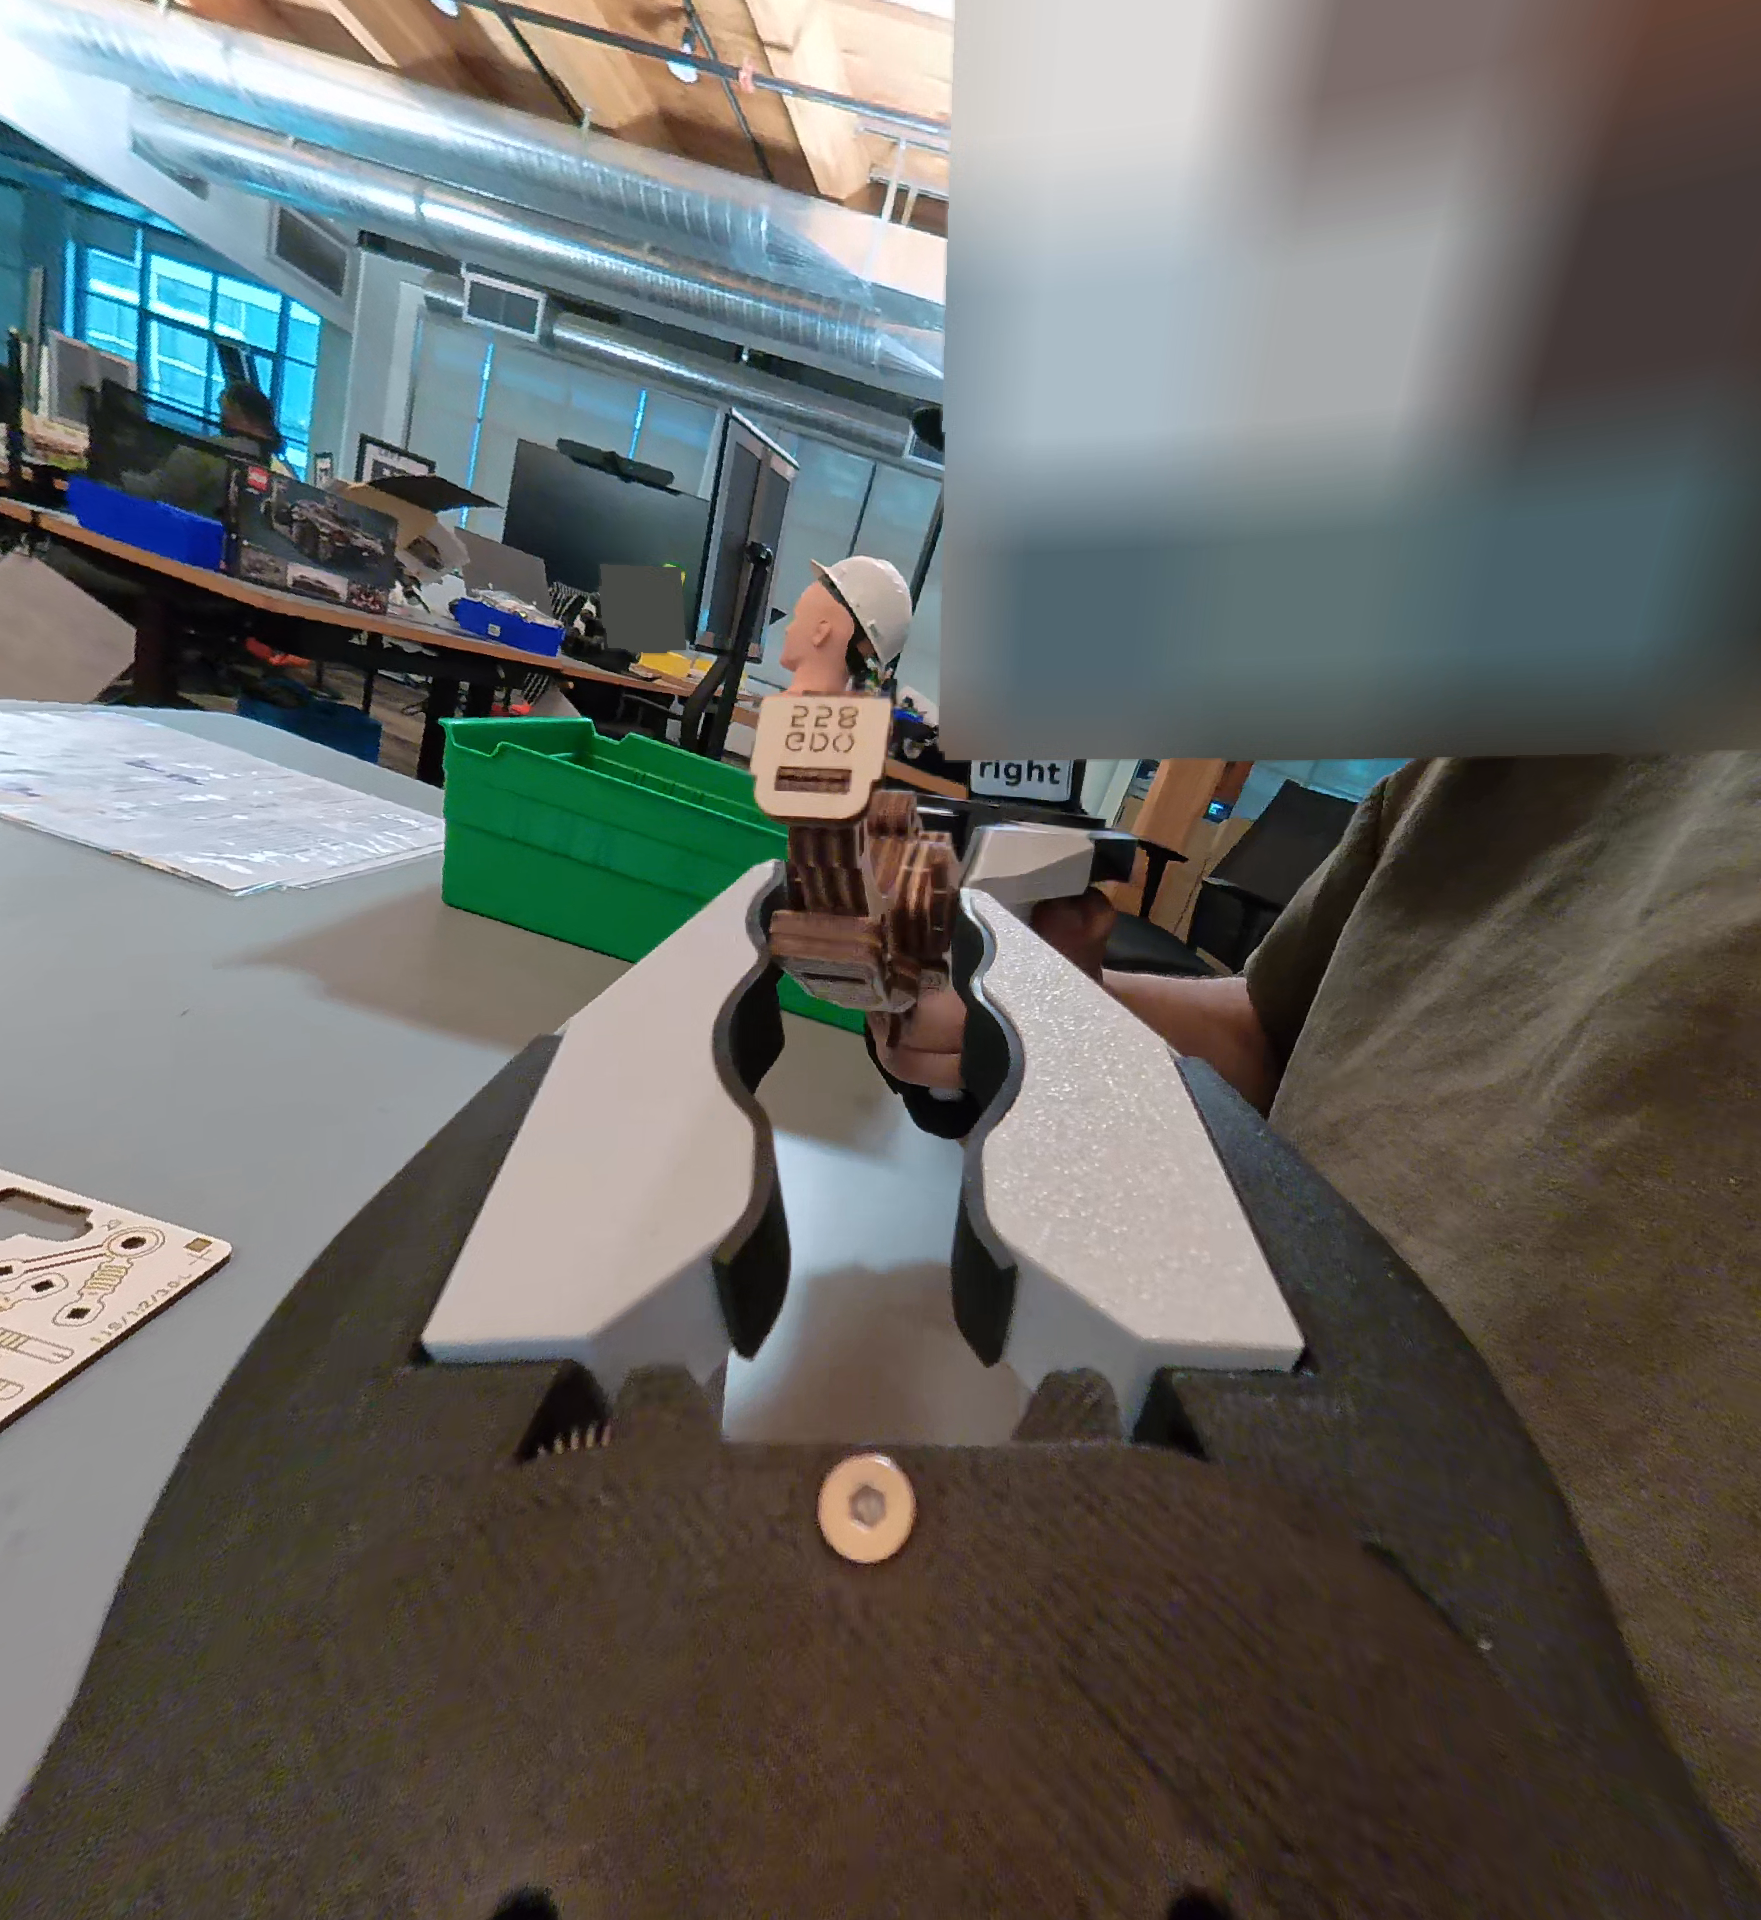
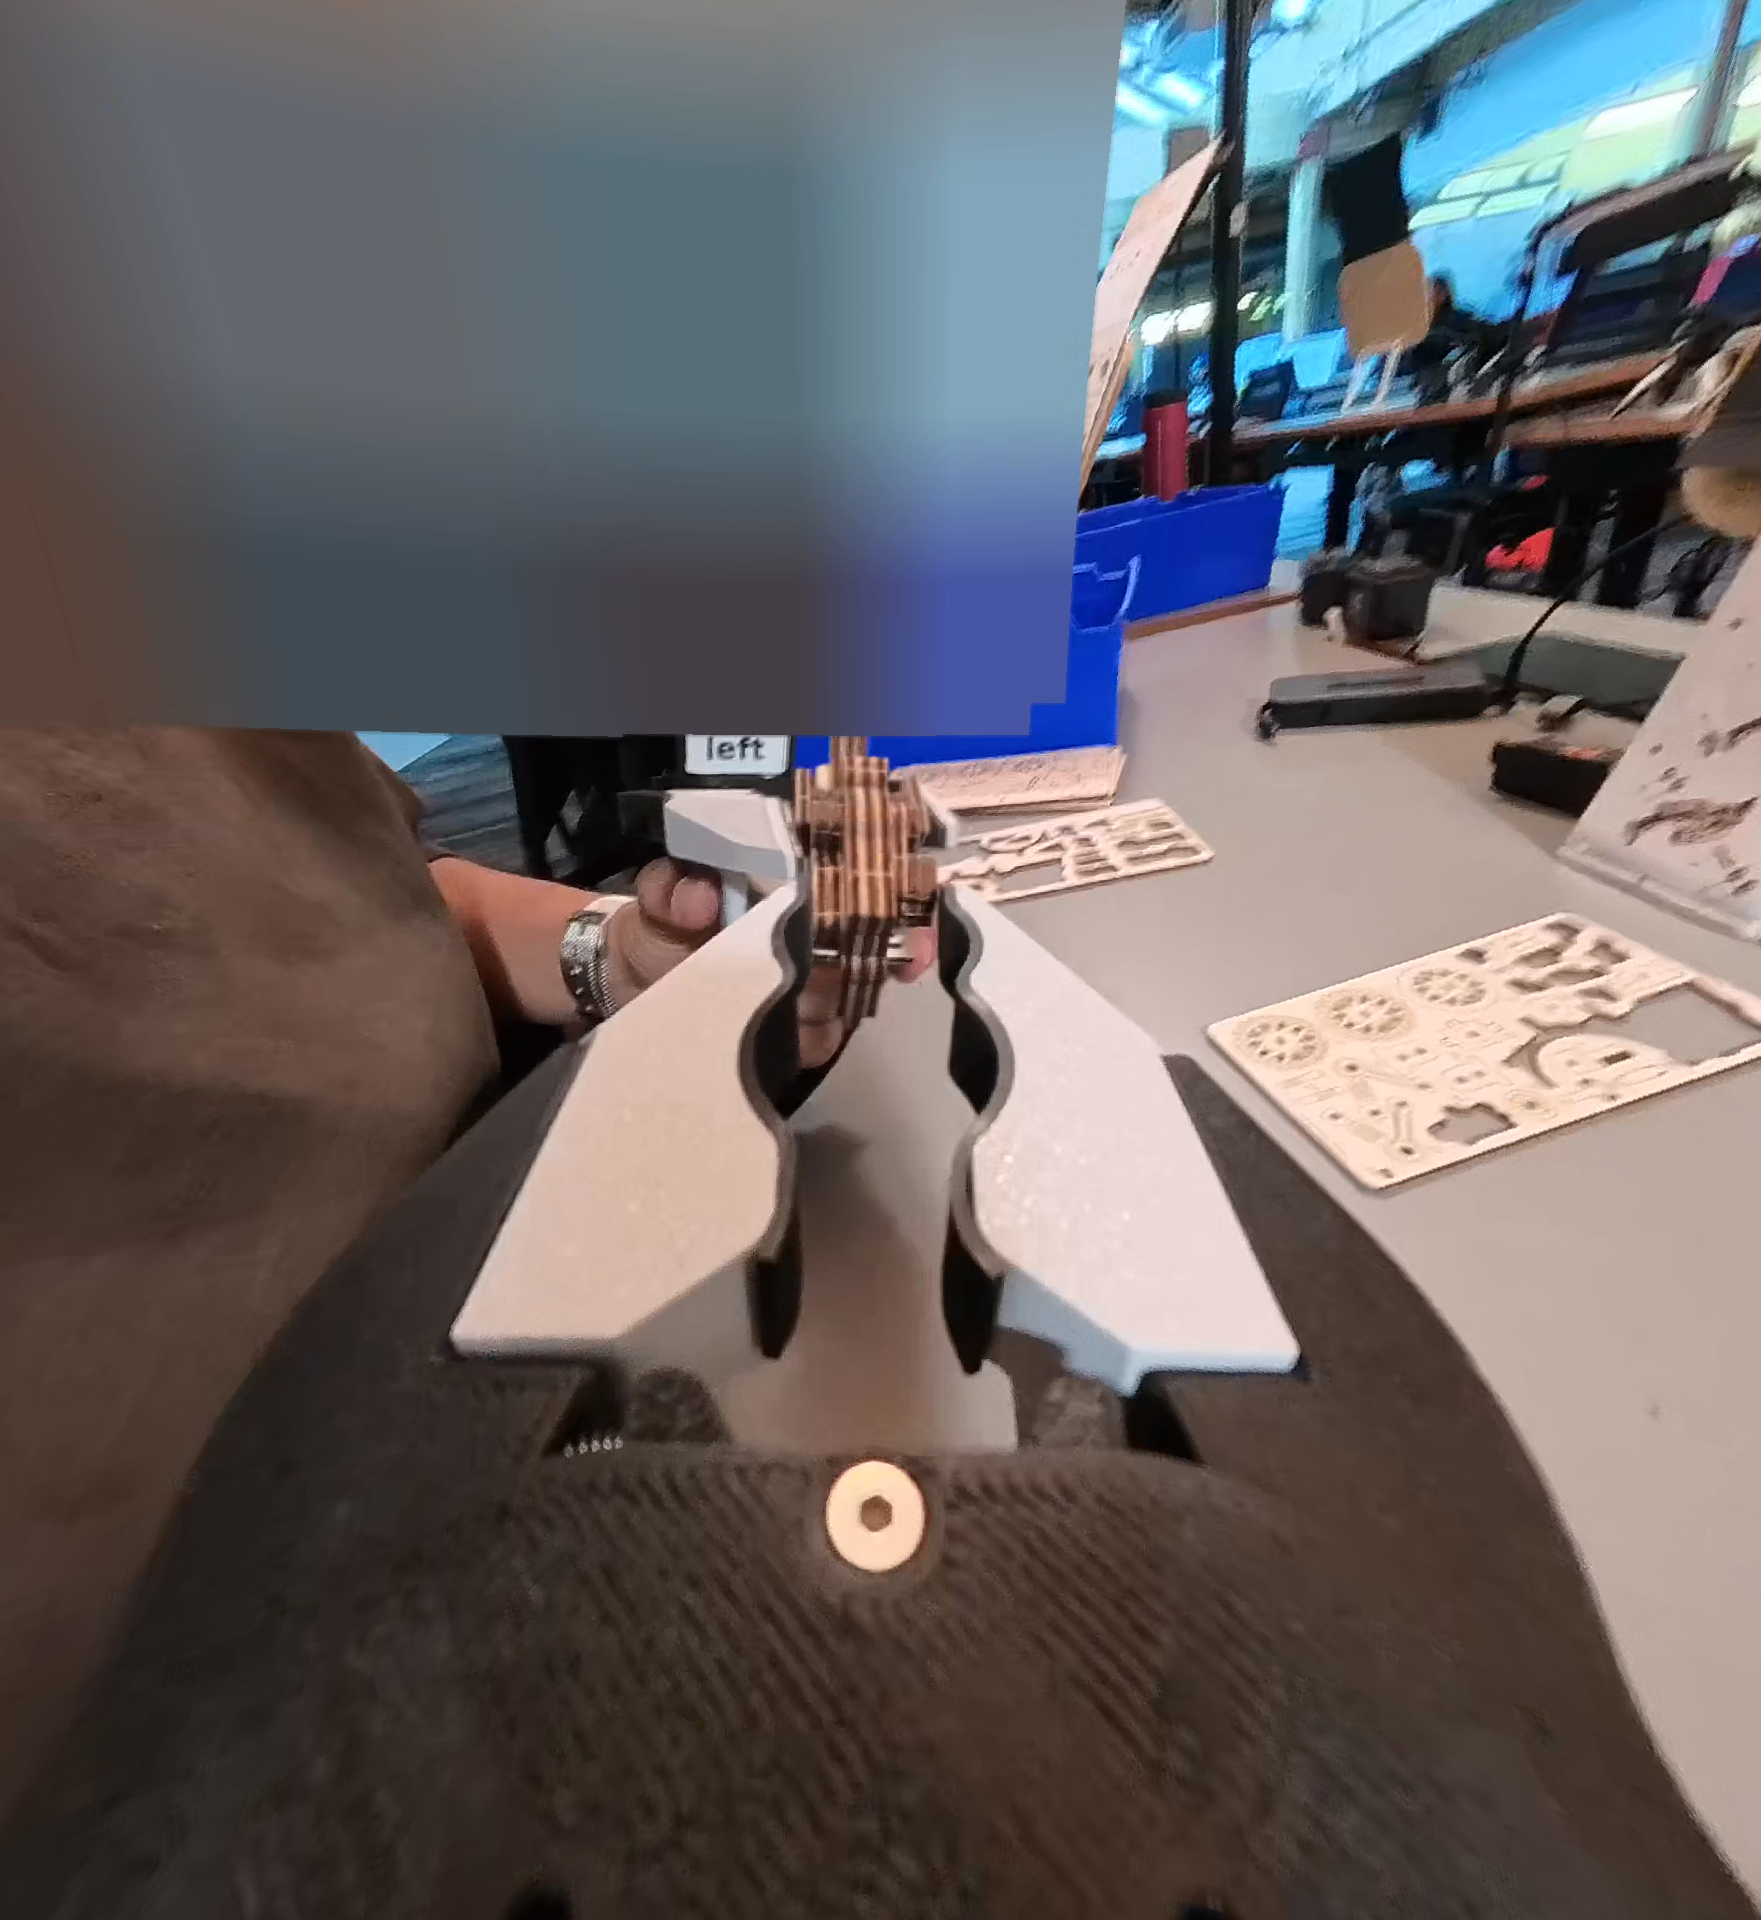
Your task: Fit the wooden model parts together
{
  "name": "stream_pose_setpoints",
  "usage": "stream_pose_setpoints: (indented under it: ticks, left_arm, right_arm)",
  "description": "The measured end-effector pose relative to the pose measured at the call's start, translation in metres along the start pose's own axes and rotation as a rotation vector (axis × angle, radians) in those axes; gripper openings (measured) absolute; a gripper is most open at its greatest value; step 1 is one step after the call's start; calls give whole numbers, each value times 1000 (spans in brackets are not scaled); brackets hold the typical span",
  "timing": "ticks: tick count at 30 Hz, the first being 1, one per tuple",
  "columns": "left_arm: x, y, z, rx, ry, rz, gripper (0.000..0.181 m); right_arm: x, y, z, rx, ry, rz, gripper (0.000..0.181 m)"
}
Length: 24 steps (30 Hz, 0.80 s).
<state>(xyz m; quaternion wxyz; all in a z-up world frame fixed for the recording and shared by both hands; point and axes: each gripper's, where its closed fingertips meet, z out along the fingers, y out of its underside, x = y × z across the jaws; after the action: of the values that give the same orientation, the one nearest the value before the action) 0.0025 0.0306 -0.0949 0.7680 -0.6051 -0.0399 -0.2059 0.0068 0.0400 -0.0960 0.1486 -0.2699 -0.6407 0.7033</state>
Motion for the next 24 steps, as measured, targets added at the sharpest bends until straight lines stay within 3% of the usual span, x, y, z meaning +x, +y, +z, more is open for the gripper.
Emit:
stream_pose_setpoints:
  ticks: [6, 11, 24]
  left_arm:
    - [10, -2, 0, 9, 59, 8, 27]
    - [16, -7, -2, 45, 109, -27, 27]
    - [24, -10, -2, 68, 174, -79, 27]
  right_arm:
    - [-10, -5, 0, 34, -20, -64, 22]
    - [-18, -10, 0, 72, -75, -26, 38]
    - [-29, -6, 4, 63, -128, -7, 37]
